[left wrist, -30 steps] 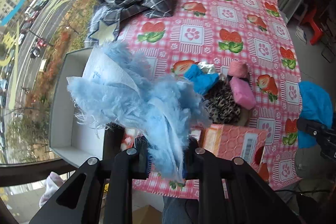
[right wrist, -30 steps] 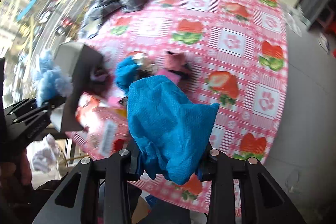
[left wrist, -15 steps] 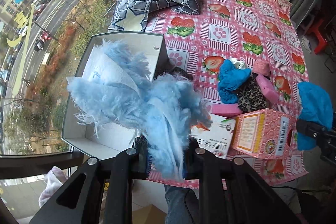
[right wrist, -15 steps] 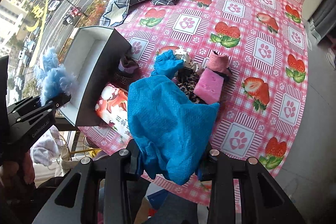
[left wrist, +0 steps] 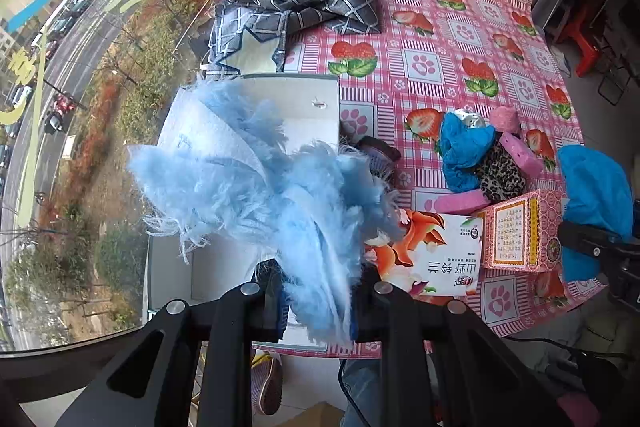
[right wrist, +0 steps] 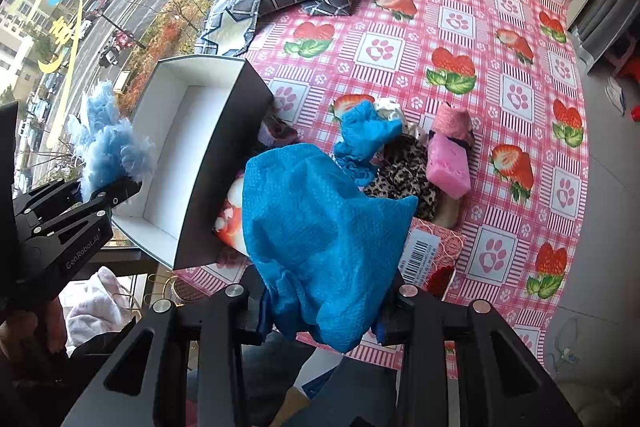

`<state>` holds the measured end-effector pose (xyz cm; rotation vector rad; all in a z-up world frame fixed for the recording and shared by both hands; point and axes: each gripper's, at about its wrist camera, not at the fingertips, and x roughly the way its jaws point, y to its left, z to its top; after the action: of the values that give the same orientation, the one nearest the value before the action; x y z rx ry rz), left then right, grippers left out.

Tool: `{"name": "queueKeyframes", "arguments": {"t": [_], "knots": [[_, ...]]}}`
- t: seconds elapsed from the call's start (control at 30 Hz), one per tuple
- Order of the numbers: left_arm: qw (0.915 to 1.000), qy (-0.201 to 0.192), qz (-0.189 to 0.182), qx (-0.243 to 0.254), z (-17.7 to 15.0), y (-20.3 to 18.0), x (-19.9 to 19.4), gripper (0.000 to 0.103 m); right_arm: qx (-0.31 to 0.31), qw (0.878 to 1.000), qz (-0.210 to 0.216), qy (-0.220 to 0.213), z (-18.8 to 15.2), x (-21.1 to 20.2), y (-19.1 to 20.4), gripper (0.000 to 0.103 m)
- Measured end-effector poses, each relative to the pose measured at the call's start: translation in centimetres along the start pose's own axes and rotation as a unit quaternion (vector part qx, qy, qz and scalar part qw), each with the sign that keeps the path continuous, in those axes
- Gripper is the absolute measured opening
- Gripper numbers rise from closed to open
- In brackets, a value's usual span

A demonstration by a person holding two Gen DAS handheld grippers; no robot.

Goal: Organize soft objects
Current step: 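Carry the fluffy duster and blue cloth over the white box with both tools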

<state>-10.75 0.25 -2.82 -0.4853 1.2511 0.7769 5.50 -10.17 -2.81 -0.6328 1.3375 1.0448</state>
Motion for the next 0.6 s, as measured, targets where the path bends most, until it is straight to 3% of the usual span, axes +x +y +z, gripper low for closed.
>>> {"name": "queueKeyframes", "arguments": {"t": [0.6], "knots": [[0.9985,-0.017,-0.002,-0.053,-1.0,6.0,-0.6,0.025,-0.069,0.998,-0.007,-0.004,1.9,0.5,6.8,0.037]]}}
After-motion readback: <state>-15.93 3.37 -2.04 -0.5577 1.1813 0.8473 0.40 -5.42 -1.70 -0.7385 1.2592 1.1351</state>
